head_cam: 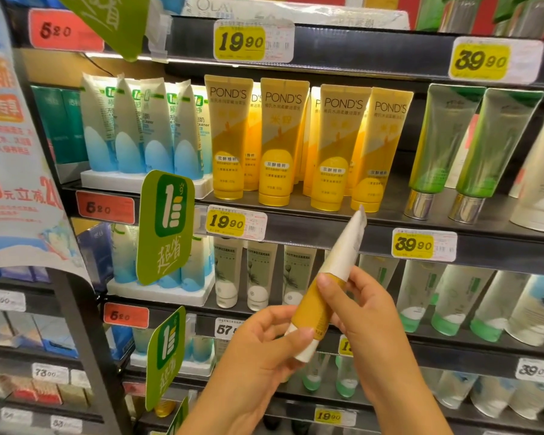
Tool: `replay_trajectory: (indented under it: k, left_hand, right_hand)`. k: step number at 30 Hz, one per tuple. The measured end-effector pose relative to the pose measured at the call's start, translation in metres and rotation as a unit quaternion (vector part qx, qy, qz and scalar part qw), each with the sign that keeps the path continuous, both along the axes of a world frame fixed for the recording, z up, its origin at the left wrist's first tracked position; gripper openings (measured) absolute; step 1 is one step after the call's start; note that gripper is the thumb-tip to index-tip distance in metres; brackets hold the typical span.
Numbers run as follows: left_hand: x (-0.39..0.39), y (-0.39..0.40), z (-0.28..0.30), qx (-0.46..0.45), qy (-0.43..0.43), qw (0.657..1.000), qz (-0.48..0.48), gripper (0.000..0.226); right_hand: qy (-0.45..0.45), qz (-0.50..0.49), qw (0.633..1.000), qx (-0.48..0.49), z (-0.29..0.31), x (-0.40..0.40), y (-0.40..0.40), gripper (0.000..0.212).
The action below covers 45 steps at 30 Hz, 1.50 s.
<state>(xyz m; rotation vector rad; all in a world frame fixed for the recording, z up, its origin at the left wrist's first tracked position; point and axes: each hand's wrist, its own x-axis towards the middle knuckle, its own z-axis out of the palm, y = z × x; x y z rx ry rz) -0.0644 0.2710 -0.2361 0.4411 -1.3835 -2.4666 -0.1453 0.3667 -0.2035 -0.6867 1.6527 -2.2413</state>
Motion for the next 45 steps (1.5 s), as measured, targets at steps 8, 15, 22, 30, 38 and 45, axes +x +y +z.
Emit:
replay_trajectory:
  k: [8, 15, 22, 30, 38, 45]
  left_hand:
    - [0.006, -0.001, 0.005, 0.072, 0.009, 0.994, -0.078, 0.029]
    - [0.01, -0.007, 0.007, 0.216, 0.057, 0.963, -0.152, 0.038]
    - [0.008, -0.008, -0.001, 0.126, 0.069, 0.98, -0.135, 0.028]
    - [0.003, -0.005, -0.007, -0.223, 0.027, 0.971, 0.08, 0.043]
    - [0.006, -0.004, -0.011, -0.443, 0.031, 0.881, 0.166, 0.05]
    - [0.006, -0.002, -0.011, -0.486, 0.041, 0.853, 0.186, 0.054]
  right_hand:
    - [-0.03, -0.003, 0.999, -0.032, -0.002, 0.0, 0.0, 0.03]
    - [-0.068, 0.05, 0.989, -0.119, -0.002, 0.002, 0.0, 0.04]
    - [-0.054, 0.042, 0.991, -0.116, -0.004, 0.001, 0.002, 0.036]
    - [-0.027, 0.018, 0.996, -0.084, -0.006, 0.002, 0.004, 0.037]
    - [-0.076, 0.009, 0.994, -0.075, -0.009, 0.003, 0.002, 0.038]
    - [-0.11, -0.012, 0.989, -0.1, -0.015, 0.001, 0.001, 0.016]
